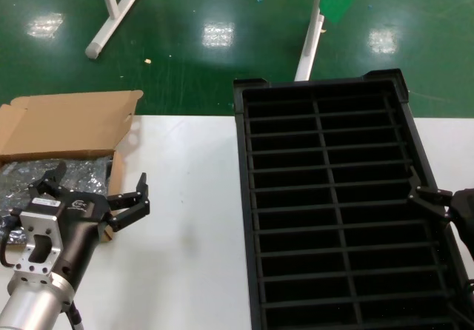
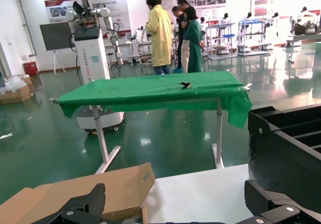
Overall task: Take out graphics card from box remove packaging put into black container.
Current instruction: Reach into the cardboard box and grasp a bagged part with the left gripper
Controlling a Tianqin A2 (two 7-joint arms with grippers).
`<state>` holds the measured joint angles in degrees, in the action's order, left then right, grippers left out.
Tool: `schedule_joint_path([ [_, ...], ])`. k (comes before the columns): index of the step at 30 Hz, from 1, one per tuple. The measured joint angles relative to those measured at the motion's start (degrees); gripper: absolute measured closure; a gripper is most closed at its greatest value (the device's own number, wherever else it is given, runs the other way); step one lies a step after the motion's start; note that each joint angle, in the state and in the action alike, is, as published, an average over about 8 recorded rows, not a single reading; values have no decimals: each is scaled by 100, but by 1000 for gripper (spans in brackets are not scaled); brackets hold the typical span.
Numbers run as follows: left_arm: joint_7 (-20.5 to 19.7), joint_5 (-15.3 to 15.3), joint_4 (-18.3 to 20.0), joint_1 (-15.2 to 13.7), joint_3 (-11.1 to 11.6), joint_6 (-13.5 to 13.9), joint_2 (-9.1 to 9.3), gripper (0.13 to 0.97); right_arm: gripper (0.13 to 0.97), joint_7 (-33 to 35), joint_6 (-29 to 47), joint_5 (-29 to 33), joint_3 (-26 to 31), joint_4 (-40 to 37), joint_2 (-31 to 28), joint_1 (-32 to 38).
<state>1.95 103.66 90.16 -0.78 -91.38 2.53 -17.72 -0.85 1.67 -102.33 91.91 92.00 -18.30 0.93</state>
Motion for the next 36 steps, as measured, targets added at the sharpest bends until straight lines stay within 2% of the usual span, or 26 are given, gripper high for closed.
schedule_joint_path([
  [13,9,9,-10,2,40,32,4,132,129,0,0,0,0,0,0,0],
  [17,61,50,-55,6,205,155,24,132,129,0,0,0,0,0,0,0],
  [21,287,163,-156,-14,561,435,99,132,129,0,0,0,0,0,0,0],
  [25,857,350,-342,-73,1052,938,227,132,129,0,0,0,0,0,0,0],
  [30,1995,474,-651,-184,1716,1889,360,132,129,0,0,0,0,0,0,0],
  [33,2770,439,-807,-235,2076,2555,348,132,129,0,0,0,0,0,0,0],
  [36,3548,425,-939,-253,2349,3160,236,132,129,0,0,0,0,0,0,0],
])
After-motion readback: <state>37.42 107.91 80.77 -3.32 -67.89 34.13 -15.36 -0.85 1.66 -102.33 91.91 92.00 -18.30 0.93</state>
